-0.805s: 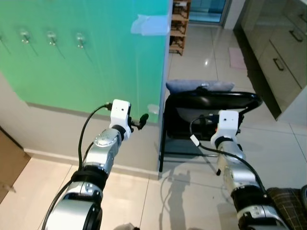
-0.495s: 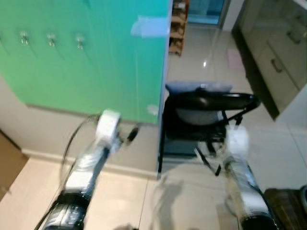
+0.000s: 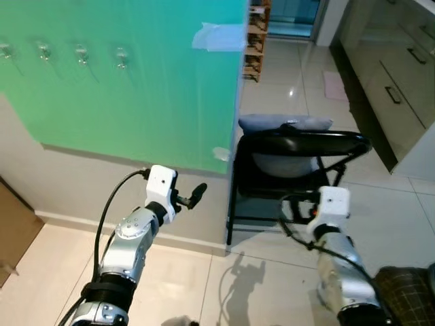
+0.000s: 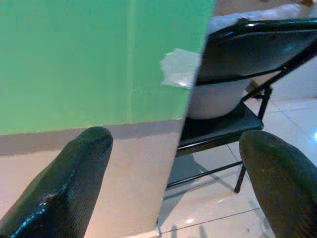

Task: Hang keys on a hook

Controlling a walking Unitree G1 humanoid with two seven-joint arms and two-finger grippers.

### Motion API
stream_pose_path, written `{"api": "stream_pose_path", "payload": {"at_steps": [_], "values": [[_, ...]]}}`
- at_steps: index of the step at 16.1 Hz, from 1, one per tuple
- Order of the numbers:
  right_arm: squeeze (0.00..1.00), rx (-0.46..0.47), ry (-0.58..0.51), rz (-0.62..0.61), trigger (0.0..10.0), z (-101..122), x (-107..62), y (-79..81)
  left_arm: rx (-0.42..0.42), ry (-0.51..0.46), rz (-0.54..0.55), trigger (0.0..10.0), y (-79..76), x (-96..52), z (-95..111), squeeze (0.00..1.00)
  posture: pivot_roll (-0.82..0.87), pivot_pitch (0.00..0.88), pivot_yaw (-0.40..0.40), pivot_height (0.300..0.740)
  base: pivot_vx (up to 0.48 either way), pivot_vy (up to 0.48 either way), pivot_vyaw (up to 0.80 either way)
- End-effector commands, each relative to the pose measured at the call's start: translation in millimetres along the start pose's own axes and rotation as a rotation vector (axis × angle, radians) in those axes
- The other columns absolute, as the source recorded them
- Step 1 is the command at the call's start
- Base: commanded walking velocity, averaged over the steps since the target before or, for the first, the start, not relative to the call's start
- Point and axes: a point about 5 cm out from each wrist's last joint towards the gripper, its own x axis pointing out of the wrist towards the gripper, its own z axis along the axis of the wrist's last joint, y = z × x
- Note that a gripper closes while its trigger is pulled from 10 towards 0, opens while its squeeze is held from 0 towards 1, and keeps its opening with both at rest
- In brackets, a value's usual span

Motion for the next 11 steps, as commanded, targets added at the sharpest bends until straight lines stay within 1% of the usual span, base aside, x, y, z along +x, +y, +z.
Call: {"api": "stream_pose_path", "payload": {"at_steps": [1, 5, 6, 10, 11], "values": [[0.0, 0.012, -0.009, 0.012, 10.0, 4.7, 3.1, 4.6, -0.007, -0.016, 0.03, 10.0, 7.1, -0.4, 4.8, 0.0, -0.06, 0.0, 0.008, 0.74, 0.0, 0.461, 0.0], [0.0, 0.008, -0.003, 0.014, 10.0, 5.5, 6.7, 4.3, -0.041, -0.028, 0.035, 10.0, 6.9, 4.0, 9.2, 0.0, -0.06, 0.0, 0.006, 0.74, 0.0, 0.473, 0.0], [0.0, 0.009, -0.005, 0.015, 10.0, 6.3, 7.3, 5.2, -0.028, -0.02, 0.031, 10.0, 6.4, 4.5, 9.3, 0.0, -0.06, 0.0, 0.009, 0.74, 0.0, 0.48, 0.0], [0.0, 0.009, 0.002, 0.009, 10.0, 4.1, 6.2, 4.2, -0.036, -0.016, 0.02, 10.0, 5.1, 4.5, 8.1, 0.0, -0.07, 0.0, 0.014, 0.74, 0.0, 0.478, 0.0], [0.0, 0.008, 0.006, 0.006, 10.0, 3.2, 6.2, 3.5, -0.025, -0.015, 0.019, 10.0, 4.6, 4.6, 8.2, 0.0, -0.07, 0.0, 0.015, 0.74, 0.0, 0.476, 0.0]]}}
